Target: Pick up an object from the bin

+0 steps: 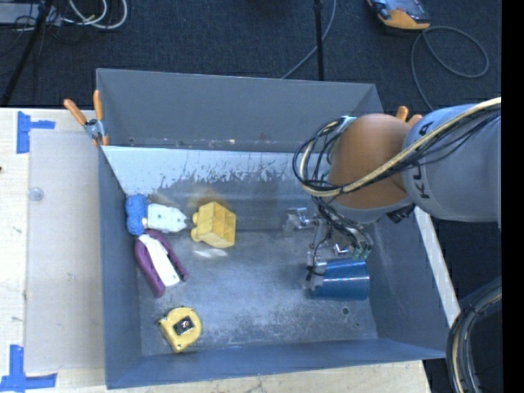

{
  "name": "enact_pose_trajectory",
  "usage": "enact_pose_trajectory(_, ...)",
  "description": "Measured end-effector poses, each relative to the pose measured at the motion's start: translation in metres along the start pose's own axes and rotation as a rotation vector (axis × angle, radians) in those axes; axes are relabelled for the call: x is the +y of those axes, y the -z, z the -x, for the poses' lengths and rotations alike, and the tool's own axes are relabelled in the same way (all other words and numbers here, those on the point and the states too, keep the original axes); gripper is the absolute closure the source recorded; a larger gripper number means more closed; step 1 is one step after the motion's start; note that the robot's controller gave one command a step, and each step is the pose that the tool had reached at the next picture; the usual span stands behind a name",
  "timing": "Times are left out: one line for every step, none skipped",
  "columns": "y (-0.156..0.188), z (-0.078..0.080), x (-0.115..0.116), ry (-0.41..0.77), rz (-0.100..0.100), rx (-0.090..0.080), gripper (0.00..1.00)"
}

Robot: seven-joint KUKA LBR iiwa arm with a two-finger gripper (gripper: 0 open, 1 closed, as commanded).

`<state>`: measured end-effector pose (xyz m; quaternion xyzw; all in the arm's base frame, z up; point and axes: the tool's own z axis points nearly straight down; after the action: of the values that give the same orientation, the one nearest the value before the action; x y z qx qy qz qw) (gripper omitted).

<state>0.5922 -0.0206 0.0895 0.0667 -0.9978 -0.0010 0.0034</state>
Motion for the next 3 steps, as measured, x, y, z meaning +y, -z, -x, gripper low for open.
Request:
enact_pose_trajectory(-0.012, -0.013, -0.017, 0.245, 0.001, -0.006, 0.0)
enact_pose_trajectory(-0.012, -0.015, -0.029, 0.128, 0.01, -0.005, 0.0)
enact_pose_trajectory(-0.013, -0.005, -0.037, -0.103, 0.002, -0.006, 0.0)
